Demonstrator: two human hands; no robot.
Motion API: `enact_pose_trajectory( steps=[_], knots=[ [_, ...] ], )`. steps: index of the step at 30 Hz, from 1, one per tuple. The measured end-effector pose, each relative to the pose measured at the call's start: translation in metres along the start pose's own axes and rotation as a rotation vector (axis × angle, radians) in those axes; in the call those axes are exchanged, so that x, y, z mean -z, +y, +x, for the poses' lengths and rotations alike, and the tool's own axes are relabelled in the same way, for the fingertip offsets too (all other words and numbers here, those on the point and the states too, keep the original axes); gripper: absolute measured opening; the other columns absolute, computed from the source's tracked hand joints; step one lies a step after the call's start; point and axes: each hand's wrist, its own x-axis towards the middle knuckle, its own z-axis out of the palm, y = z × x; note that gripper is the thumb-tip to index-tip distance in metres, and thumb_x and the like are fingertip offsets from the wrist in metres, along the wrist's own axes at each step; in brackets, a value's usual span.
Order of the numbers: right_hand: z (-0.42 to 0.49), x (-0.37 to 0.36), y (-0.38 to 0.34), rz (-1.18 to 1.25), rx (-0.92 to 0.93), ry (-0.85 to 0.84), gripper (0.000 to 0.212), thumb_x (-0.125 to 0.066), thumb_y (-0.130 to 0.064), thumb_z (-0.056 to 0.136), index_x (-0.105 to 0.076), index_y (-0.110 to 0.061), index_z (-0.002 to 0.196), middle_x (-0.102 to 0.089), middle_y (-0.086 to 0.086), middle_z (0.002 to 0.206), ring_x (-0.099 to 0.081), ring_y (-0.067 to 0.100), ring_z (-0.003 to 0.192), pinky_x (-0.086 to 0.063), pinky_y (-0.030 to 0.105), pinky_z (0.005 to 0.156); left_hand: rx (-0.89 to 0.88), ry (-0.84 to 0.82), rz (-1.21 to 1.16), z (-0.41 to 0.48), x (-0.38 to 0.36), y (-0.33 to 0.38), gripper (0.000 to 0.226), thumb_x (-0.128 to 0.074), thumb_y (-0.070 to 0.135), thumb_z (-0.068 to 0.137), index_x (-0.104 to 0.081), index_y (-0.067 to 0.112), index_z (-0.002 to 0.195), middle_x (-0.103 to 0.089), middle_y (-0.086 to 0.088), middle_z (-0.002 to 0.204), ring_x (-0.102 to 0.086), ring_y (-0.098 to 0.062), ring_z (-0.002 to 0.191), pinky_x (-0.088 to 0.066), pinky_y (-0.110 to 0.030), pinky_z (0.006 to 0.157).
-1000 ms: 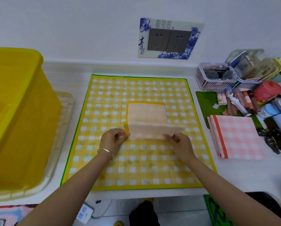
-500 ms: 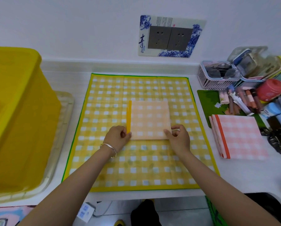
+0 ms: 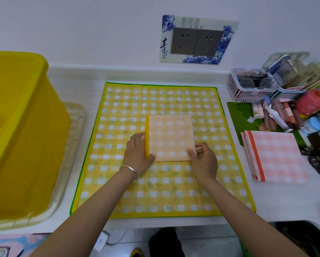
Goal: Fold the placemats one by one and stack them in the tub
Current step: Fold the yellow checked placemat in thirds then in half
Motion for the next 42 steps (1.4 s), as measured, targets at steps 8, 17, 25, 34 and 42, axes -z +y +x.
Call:
enact_pose_trajectory(
  steps=[8, 17, 25, 34, 42],
  knots=[
    [0.000, -0.003, 0.000, -0.086, 0.077, 0.044, 0.032, -0.066, -0.034, 0.084, -0.056, -0.018, 0.111, -0.055, -0.005, 0.094, -0.055, 0.022, 0.093, -0.046, 0.036, 0.077, -0.128, -0.186, 0.418, 0.012, -0.026, 0.010, 0.084, 0.017, 0.059, 0.070, 0.007, 0.027, 0.148, 0.016, 0.005, 0.155, 0.017, -0.021, 0.143, 0.012, -0.037, 0.114],
    [-0.006, -0.060, -0.035, -0.408, 0.469, -0.184, 0.053, -0.023, -0.035, 0.094, -0.040, -0.017, 0.142, -0.031, 0.002, 0.152, -0.020, 0.019, 0.143, 0.002, 0.034, 0.115, -0.121, -0.170, 0.443, 0.011, -0.029, 0.010, 0.078, 0.021, 0.049, 0.075, 0.007, 0.025, 0.148, 0.015, 0.004, 0.156, 0.018, -0.020, 0.142, 0.012, -0.037, 0.115],
    [0.011, -0.044, -0.015, -0.563, 0.486, -0.245, 0.056, -0.022, -0.036, 0.095, -0.037, -0.010, 0.143, -0.035, 0.004, 0.150, -0.032, 0.020, 0.138, -0.011, 0.035, 0.112, -0.110, -0.163, 0.479, 0.013, -0.031, 0.010, 0.079, 0.022, 0.046, 0.075, 0.010, 0.019, 0.148, 0.020, 0.004, 0.152, 0.016, -0.021, 0.143, 0.011, -0.037, 0.115],
    [0.032, -0.009, 0.000, -0.538, 0.389, -0.423, 0.065, 0.000, -0.050, 0.093, 0.003, -0.019, 0.150, 0.017, -0.012, 0.152, 0.010, 0.010, 0.144, 0.009, 0.031, 0.116, -0.059, -0.230, 0.363, 0.016, -0.028, 0.008, 0.071, 0.010, 0.052, 0.083, 0.012, 0.020, 0.146, 0.024, 0.009, 0.147, 0.017, -0.021, 0.142, 0.011, -0.035, 0.115],
    [0.061, 0.013, -0.033, 0.227, -0.221, -0.320, 0.050, -0.052, -0.025, 0.096, -0.037, -0.011, 0.142, -0.046, 0.004, 0.141, -0.047, 0.020, 0.125, -0.041, 0.034, 0.101, 0.535, -0.041, -0.755, 0.056, 0.014, 0.030, 0.052, -0.052, 0.016, 0.094, -0.032, 0.008, 0.141, -0.040, -0.004, 0.139, -0.044, -0.022, 0.124, -0.036, -0.024, 0.099]
  ],
)
